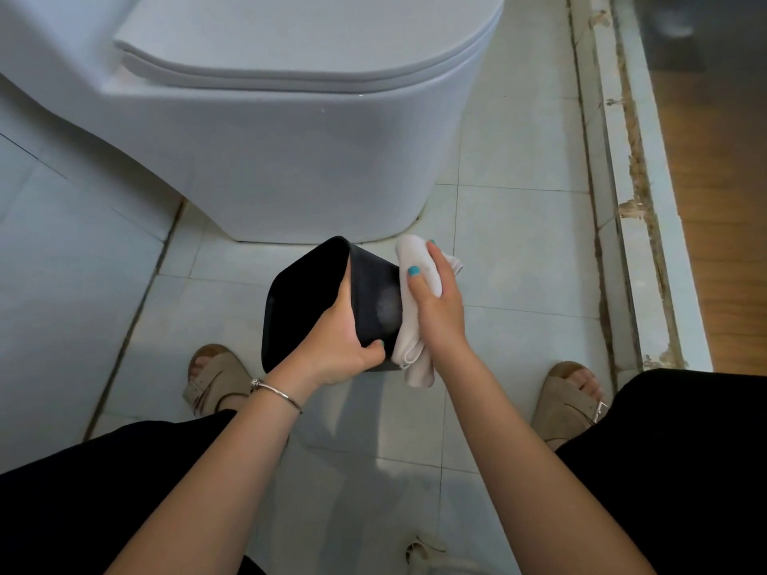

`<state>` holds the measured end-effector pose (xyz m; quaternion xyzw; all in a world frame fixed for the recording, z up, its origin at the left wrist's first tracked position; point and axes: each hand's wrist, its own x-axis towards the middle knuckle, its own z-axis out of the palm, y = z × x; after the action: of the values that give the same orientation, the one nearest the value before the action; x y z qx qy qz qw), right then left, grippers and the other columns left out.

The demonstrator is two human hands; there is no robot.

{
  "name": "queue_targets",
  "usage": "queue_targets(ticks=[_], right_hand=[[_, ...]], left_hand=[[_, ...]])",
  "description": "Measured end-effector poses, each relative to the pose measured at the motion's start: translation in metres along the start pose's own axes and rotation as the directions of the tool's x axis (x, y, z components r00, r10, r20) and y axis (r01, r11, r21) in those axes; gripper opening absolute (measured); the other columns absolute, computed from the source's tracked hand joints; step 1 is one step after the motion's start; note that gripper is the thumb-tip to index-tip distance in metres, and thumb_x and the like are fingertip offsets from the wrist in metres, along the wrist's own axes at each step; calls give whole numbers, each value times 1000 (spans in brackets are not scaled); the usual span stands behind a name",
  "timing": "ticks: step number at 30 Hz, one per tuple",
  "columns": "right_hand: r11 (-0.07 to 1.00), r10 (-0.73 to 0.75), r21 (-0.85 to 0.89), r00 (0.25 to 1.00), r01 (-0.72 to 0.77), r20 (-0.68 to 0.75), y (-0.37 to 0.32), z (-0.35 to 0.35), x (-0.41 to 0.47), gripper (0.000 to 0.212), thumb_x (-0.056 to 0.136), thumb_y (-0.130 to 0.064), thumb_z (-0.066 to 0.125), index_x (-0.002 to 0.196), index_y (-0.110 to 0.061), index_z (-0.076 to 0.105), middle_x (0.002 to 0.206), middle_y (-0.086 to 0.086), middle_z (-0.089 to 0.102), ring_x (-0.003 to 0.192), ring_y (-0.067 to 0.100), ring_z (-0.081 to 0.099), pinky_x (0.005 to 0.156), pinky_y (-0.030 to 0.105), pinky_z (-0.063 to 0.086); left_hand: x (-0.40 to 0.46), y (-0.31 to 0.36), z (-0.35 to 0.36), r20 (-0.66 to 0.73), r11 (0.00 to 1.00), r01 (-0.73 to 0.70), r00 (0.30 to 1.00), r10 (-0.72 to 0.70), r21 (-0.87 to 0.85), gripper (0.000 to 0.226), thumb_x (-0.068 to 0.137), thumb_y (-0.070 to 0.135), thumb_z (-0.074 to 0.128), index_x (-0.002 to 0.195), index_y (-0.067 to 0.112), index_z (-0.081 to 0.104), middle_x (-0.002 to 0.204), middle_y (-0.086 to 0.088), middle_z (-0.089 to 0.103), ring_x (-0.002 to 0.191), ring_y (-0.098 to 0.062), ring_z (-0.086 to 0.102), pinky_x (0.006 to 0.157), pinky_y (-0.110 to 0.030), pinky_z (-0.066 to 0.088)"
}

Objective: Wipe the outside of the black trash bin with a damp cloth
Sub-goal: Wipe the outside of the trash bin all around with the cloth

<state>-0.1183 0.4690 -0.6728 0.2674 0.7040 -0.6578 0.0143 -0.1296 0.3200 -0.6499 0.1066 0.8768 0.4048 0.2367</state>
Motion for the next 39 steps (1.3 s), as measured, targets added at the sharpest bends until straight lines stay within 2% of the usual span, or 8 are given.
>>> queue_targets(ticks=[4, 8, 11, 14, 18, 28, 34, 39], right_hand=[[997, -23, 69, 999, 21, 34, -8, 2, -4, 42, 96, -36, 50, 135, -50, 44, 128, -24, 48, 118, 6, 48, 104, 33, 40], [988, -124, 108, 983, 110, 134, -25, 2, -9, 41, 98, -29, 51, 136, -45, 47, 135, -21, 49, 122, 1, 48, 97, 16, 39], [983, -164, 110, 969, 145, 184, -29, -2, -7, 41, 100, -28, 50, 139, -39, 46, 138, -20, 47, 126, 0, 45, 100, 12, 38], [982, -159, 133, 973, 137, 170, -26, -5, -5, 41, 100, -26, 49, 139, -39, 45, 137, -19, 46, 126, 0, 45, 96, 8, 39], [978, -143, 169, 981, 121, 128, -24, -9, -2, 39, 100, -30, 48, 138, -40, 45, 137, -19, 45, 126, 1, 45, 99, 13, 39], [976, -129, 187, 990, 116, 61, -14, -5, -9, 46, 94, -44, 49, 140, -44, 43, 144, -17, 43, 129, 8, 45, 107, 31, 40], [971, -198, 153, 975, 182, 99, -23, -4, -12, 41, 98, -35, 49, 139, -41, 44, 136, -24, 46, 121, -5, 46, 96, 12, 38], [948, -315, 87, 940, 305, 132, -32, 5, -13, 44, 95, -32, 53, 136, -45, 44, 127, -37, 46, 122, -10, 46, 101, 14, 39]], left_hand=[[5, 8, 1, 48, 999, -46, 998, 47, -4, 117, 67, 21, 70, 149, 35, -12, 139, 4, 40, 119, -8, 49, 100, -32, 45], [4, 12, 5, 75, 991, -93, 992, 100, -92, 123, 72, 16, 74, 146, 39, -21, 135, 5, 46, 111, -3, 56, 91, -29, 52], [-1, 15, 6, 46, 999, -35, 998, 36, -40, 126, 78, 16, 72, 137, 45, -36, 103, -3, 63, 78, -7, 66, 72, -23, 55], [-10, 25, 4, -26, 996, -38, 999, 40, 83, 123, 78, 25, 71, 131, 53, -37, 74, -1, 63, 58, -13, 62, 57, -28, 53], [-17, 25, 10, -111, 978, 26, 994, -2, 209, 114, 82, 36, 64, 124, 58, -39, 73, 4, 61, 60, -16, 61, 59, -37, 52], [-12, 8, 7, 23, 977, -69, 998, 66, 202, 118, 81, 33, 72, 129, 61, -32, 95, -15, 68, 72, -26, 66, 72, -47, 55], [-9, 12, 7, 43, 971, -92, 995, 85, 222, 117, 83, 27, 68, 128, 57, -36, 76, -7, 66, 61, -20, 63, 66, -42, 54], [-9, 13, 10, 25, 977, -89, 996, 86, 196, 113, 84, 26, 66, 127, 55, -35, 77, -4, 65, 61, -15, 62, 62, -31, 52]])
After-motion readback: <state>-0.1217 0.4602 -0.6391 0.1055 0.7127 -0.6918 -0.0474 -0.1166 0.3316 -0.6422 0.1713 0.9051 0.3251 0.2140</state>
